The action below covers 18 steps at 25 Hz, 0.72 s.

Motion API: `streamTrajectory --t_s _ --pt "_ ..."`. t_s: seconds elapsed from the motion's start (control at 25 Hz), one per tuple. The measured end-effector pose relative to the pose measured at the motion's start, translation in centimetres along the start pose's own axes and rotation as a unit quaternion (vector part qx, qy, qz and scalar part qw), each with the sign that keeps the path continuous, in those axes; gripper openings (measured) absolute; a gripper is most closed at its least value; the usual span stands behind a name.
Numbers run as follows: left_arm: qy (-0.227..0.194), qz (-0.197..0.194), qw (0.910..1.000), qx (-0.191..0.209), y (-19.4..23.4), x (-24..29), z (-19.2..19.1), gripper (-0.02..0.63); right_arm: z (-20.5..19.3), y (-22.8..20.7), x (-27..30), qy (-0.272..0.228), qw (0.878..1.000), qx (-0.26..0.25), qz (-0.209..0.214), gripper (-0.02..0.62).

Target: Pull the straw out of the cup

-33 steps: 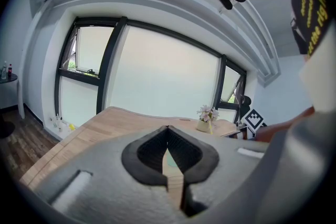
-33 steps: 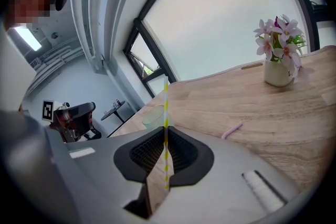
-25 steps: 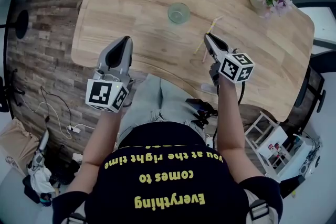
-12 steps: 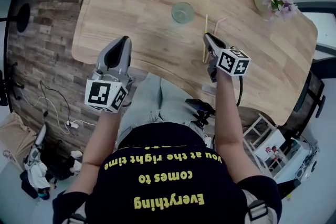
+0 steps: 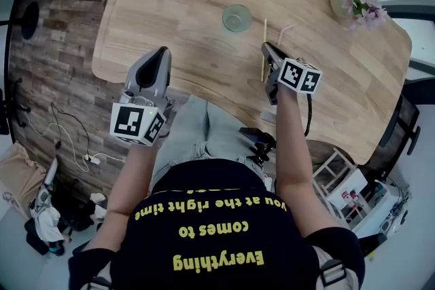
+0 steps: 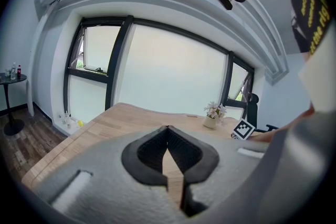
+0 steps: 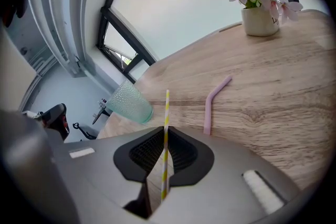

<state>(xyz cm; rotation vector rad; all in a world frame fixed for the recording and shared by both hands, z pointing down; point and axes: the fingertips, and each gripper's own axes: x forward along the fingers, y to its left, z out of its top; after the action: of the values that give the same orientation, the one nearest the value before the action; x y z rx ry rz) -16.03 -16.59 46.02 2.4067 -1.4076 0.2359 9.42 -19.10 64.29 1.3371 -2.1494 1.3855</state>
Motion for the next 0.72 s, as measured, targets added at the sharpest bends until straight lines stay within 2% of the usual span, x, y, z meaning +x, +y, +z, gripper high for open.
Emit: streamTrajectory --t_s 0.24,0.4,0.72 --pt "0.0 0.003 1.0 -0.002 0.01 0.15 -0.04 0.0 -0.14 0.05 0.18 0.003 1.0 0.001 -0.005 0.035" --pt "0.001 0.004 1.0 -0.003 0.13 0.16 -0.13 0.0 0.19 0.14 0.32 0.0 1.0 -0.003 -0.004 0.078" --pt "-0.002 0.005 1.0 0.0 0.11 -0.14 0.22 0.0 0.19 0.8 0.12 -0.006 1.0 0.002 0.009 0.021"
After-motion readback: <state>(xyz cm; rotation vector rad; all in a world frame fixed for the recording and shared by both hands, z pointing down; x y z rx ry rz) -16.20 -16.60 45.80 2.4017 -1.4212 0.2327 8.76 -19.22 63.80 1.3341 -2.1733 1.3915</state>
